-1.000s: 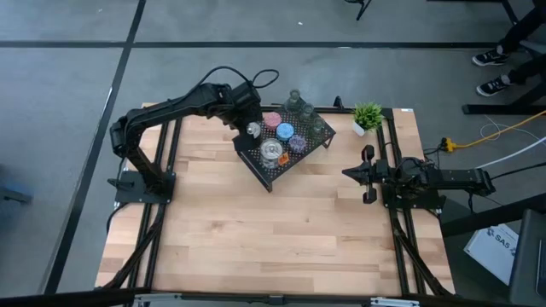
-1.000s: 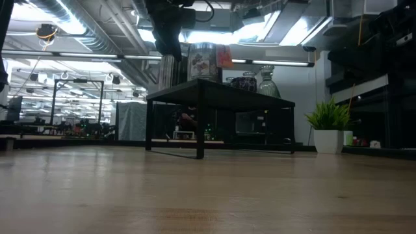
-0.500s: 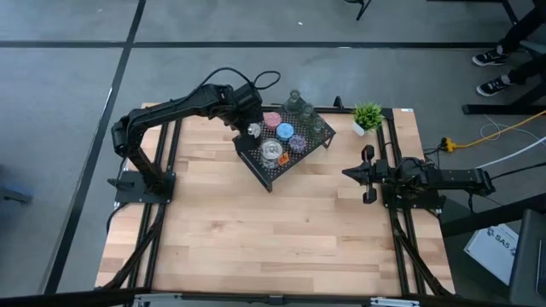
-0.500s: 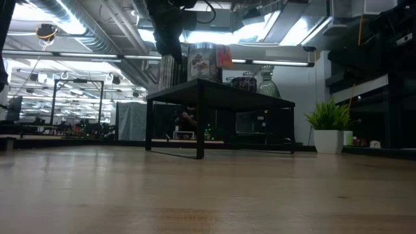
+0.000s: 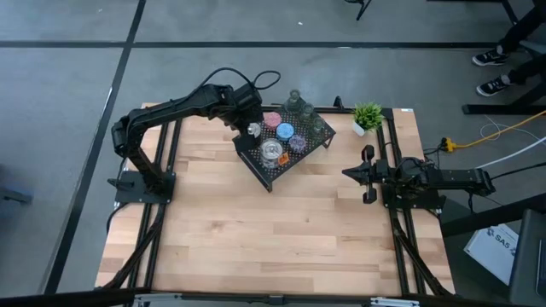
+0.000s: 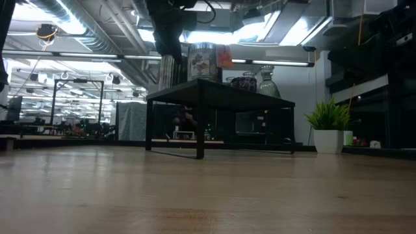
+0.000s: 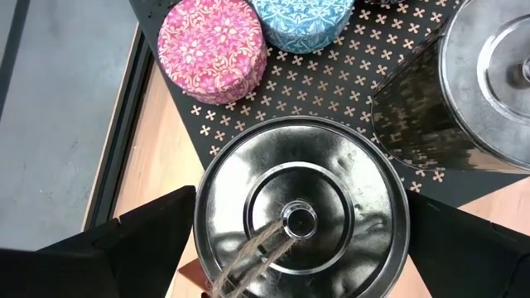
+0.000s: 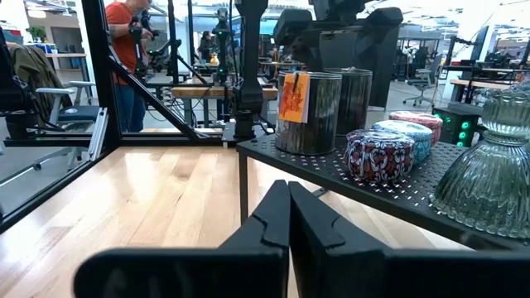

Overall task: Pick & Place candle stick holders
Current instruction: Put the large orange scented candle on the shelf aligned with the brown large scented candle, then return to Home Position

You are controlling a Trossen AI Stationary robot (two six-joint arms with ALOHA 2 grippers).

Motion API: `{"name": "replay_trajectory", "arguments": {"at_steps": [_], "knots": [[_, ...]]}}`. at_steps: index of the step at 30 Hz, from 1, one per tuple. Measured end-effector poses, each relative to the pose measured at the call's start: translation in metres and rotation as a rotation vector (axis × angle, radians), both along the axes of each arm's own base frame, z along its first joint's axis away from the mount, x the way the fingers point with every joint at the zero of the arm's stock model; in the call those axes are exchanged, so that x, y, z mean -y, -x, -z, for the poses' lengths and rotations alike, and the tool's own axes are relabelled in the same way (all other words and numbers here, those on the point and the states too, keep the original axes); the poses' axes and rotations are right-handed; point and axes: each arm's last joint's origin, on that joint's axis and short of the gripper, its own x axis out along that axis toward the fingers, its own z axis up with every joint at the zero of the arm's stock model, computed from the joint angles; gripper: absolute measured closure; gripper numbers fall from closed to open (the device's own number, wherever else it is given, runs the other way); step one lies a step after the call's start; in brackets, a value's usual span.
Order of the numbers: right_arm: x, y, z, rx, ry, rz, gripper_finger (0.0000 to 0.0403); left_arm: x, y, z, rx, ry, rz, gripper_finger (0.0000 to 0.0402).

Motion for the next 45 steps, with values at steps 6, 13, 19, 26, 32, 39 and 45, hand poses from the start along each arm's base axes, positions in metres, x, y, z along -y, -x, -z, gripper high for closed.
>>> {"name": "replay_trajectory", "arguments": {"at_steps": [6, 13, 19, 26, 32, 39, 45], "knots": [[0.000, 0.000, 0.000, 0.000, 0.000, 0.000, 0.0402, 0.001, 0.002, -0.018, 0.031, -0.013, -0.006, 0.0002], [0.000, 0.000, 0.000, 0.000, 0.000, 0.000, 0.0402, 0.004, 0.009, -0.035, 0.016, -0.007, -0.006, 0.0002], [0.000, 0.000, 0.000, 0.001, 0.000, 0.000, 0.0402, 0.006, 0.015, -0.034, -0.044, 0.020, -0.006, 0.0002], [0.000, 0.000, 0.000, 0.000, 0.000, 0.000, 0.0402, 0.020, 0.019, -0.031, -0.088, 0.146, 0.049, 0.0029], [0.000, 0.000, 0.000, 0.000, 0.000, 0.000, 0.0402, 0.033, 0.026, -0.043, -0.042, 0.156, 0.101, 0.0069], [0.000, 0.000, 0.000, 0.000, 0.000, 0.000, 0.0402, 0.045, 0.042, -0.055, 0.007, 0.131, 0.124, 0.0125], [0.000, 0.000, 0.000, 0.000, 0.000, 0.000, 0.0402, 0.059, 0.055, -0.045, 0.050, 0.114, 0.139, 0.0175]]}}
